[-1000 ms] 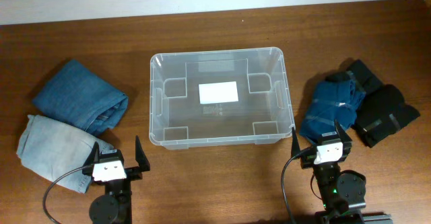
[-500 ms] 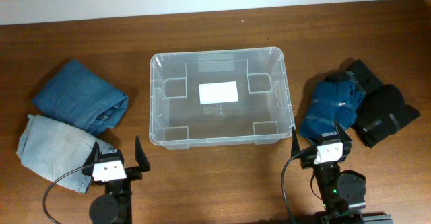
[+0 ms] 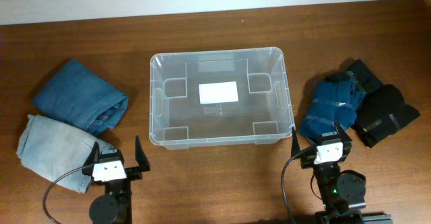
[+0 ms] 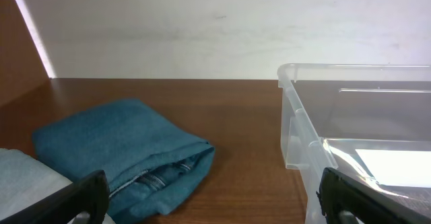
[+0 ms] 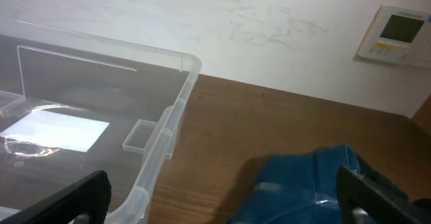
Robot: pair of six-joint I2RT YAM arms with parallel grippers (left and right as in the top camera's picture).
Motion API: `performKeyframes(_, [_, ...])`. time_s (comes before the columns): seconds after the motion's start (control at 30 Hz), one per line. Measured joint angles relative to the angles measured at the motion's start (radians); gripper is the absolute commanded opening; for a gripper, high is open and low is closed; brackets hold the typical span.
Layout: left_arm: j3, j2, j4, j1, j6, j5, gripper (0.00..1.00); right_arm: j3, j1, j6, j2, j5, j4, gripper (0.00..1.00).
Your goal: Pack container
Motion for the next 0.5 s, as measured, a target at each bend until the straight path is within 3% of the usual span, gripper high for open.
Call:
performKeyframes(0.23, [0.0, 0.0, 0.0, 0.0, 0.0, 0.0, 0.99, 0.0, 0.0, 0.003, 0.0, -0.008, 0.0, 0.99])
performKeyframes(0.5, [0.02, 0.003, -0.008, 0.0, -0.021, 0.045, 0.99, 0.022, 0.0, 0.16, 0.002, -0.014, -0.049, 0.98])
